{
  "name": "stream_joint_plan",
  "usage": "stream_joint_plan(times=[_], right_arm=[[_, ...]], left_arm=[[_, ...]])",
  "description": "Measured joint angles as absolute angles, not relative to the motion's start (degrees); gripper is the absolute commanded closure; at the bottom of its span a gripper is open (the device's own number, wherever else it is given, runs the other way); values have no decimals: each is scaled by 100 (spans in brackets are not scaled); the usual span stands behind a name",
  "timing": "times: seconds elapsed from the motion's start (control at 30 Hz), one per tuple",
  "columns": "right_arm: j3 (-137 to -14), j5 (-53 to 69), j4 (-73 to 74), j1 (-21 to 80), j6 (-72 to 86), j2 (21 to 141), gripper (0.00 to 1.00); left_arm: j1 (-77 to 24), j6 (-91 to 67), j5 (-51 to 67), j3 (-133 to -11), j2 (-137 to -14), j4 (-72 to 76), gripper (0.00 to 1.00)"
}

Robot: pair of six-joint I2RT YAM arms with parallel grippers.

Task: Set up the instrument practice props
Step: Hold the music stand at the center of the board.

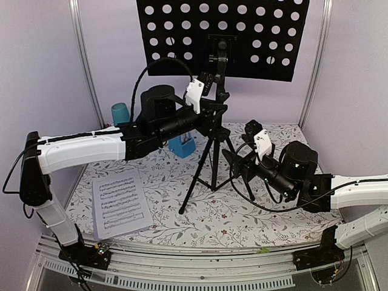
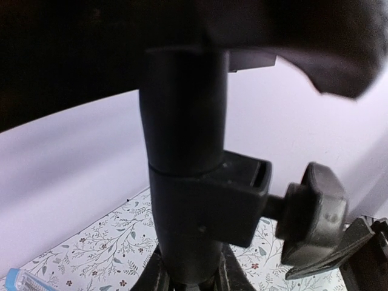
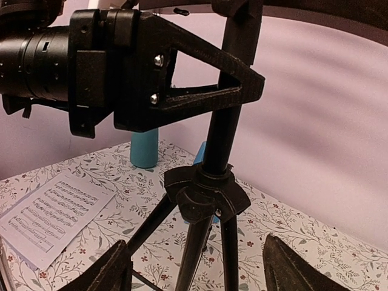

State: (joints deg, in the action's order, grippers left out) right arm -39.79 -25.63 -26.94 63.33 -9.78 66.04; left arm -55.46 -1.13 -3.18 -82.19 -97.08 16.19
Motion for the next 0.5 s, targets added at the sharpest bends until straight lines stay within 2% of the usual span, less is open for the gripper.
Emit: stream_joint_plan(times=[0.33,0.5], right_arm=[[-4233,-2707,-2757,6337,-1957,7319,31],[-4497,-2904,-2871,6337,-2392,7566,38]], left_arm=[[-5551,-115,-403,-8200,-9708,1653,100],[-5551,-117,-390,-8200,-9708,1651,100]])
